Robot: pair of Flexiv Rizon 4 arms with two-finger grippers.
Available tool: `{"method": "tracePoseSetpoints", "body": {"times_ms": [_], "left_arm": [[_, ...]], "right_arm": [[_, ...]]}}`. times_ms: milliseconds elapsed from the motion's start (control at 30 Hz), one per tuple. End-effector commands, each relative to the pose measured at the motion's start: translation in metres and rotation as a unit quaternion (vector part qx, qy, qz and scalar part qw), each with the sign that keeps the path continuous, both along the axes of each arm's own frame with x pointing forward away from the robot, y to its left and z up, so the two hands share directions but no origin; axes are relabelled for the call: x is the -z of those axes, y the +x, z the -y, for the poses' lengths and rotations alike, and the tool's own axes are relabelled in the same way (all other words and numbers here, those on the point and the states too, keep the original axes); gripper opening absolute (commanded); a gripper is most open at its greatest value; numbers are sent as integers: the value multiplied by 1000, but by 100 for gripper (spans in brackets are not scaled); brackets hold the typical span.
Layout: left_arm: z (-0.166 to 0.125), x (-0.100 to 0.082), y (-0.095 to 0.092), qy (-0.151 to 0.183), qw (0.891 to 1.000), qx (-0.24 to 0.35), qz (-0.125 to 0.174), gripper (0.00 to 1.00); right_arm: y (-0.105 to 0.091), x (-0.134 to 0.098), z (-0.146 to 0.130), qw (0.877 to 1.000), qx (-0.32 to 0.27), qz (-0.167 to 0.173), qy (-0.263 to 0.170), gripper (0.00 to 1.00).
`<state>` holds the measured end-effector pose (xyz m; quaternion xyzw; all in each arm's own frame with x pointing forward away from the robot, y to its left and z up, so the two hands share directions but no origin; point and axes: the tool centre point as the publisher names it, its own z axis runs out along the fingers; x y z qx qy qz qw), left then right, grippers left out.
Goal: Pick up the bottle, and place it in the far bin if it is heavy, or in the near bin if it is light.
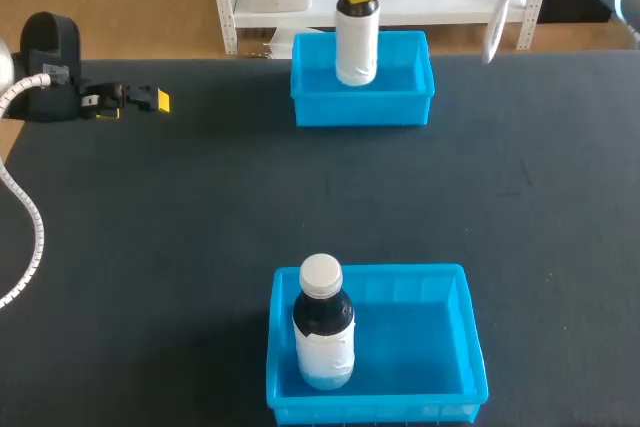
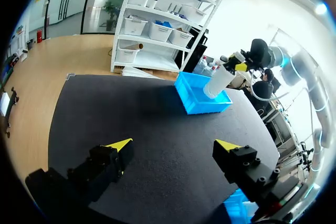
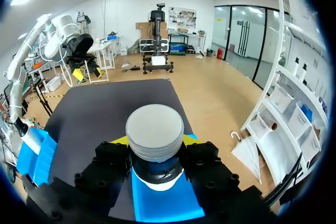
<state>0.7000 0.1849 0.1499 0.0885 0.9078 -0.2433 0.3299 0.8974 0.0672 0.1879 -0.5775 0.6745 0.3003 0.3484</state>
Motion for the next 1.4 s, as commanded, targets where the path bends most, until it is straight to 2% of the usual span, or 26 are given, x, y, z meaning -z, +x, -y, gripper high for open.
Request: {"method": "tracePoseSetpoints", "body": {"times_ms": [33,367,967,1033,1067,1100,1133,1167,1200,1400], "left_arm": [[0,0,0,0,1000,0,0,100],[0,0,0,0,1000,0,0,100],[0,0,0,0,1000,0,0,100],[0,0,0,0,1000,0,0,100],[0,0,0,0,1000,0,0,100],[0,0,0,0,1000,0,0,100],[0,0,0,0,1000,0,0,100],[0,0,0,0,1000,0,0,100],[0,0,0,0,1000,0,0,100],[0,0,0,0,1000,0,0,100]], "right_arm": [[16,7,-12,994,-93,-61,9,0],[21,34,-26,992,-106,-67,5,0],[22,54,-34,991,-109,-79,4,0],[21,55,-33,991,-108,-80,3,13],[21,56,-33,991,-108,-80,2,15],[21,56,-33,991,-107,-82,1,23],[22,57,-32,991,-107,-84,0,36],[22,58,-32,991,-106,-85,-2,77],[23,58,-32,991,-105,-88,-2,100],[26,59,-26,991,-93,-99,-6,100]]}}
